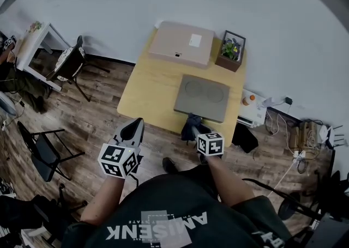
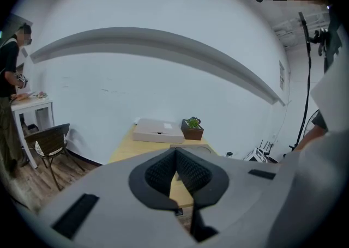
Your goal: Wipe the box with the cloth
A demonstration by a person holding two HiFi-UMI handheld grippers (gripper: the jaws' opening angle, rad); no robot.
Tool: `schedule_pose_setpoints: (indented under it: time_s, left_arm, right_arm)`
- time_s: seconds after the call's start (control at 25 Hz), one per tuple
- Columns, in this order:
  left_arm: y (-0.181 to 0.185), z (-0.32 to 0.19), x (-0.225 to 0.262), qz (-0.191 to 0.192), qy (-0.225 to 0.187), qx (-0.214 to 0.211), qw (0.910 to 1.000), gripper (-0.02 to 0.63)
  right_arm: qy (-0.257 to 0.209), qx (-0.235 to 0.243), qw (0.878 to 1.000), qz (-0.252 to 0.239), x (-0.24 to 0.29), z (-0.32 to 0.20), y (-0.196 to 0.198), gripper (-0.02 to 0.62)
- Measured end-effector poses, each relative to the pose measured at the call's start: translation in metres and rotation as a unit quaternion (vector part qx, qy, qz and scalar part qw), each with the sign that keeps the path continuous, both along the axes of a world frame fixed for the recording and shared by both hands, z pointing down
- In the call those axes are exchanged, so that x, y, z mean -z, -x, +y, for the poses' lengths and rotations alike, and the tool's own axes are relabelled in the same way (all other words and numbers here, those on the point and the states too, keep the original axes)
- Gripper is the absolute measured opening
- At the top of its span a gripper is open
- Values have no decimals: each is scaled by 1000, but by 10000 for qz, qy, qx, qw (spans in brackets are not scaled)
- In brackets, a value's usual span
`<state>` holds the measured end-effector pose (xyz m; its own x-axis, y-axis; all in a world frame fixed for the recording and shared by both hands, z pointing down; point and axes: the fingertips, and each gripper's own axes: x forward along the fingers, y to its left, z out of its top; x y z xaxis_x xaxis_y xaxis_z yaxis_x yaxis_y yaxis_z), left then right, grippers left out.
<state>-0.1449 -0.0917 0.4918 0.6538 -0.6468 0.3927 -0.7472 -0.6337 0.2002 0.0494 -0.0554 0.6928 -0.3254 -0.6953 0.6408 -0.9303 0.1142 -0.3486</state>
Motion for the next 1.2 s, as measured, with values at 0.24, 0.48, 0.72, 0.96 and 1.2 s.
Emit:
schedule_pose_setpoints:
  time_s: [0.24, 0.48, 0.72, 0.96, 1.2]
  left_arm:
    - [-9, 2, -3, 9, 67, -108, 9999, 2]
    - [-22, 3, -8, -1, 130, -252, 9996, 2]
    - [-33, 5, -1, 104, 88, -375, 9992, 2]
    - [-39, 3, 0, 94, 90, -475, 9988, 2]
    - [-42, 3, -2, 79, 140, -550, 9984, 2]
  right_arm:
    - [-34, -194, 9998, -96, 2, 10, -19, 77]
    - [44, -467, 9988, -104, 1, 19, -44, 77]
    - [107, -651, 9978, -45, 1, 25, -61, 77]
    - [122, -897, 9959, -10, 1, 36, -81, 77]
    - [145, -1128, 9935, 7, 0, 47, -99, 77]
